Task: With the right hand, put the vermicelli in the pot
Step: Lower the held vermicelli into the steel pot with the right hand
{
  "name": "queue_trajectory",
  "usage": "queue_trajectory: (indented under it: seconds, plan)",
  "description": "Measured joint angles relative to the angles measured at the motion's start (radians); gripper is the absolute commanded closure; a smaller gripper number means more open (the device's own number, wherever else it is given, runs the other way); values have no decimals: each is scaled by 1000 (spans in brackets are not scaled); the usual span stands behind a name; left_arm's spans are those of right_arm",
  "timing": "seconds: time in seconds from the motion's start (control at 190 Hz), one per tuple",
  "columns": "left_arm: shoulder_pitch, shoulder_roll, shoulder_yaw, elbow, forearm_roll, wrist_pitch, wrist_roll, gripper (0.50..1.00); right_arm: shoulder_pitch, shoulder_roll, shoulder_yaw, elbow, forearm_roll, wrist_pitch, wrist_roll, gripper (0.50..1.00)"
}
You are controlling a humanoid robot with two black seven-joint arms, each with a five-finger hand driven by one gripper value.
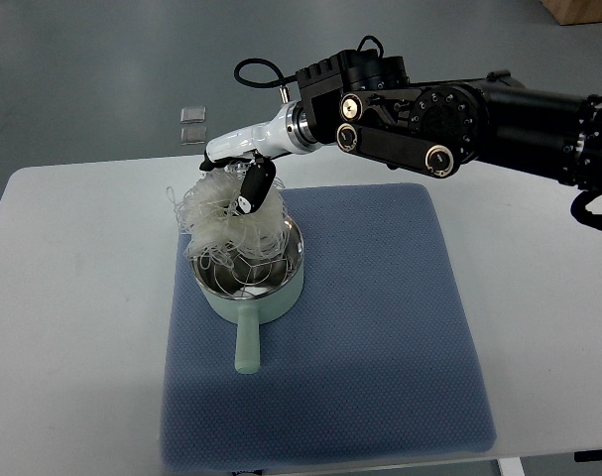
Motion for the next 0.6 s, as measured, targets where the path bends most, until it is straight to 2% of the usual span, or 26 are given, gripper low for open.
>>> queue_trajectory:
  seconds: [0.601]
  plan:
    - [0, 0, 1, 1, 0, 0, 2, 500, -82, 0, 12, -15, -25, -19, 0, 1000]
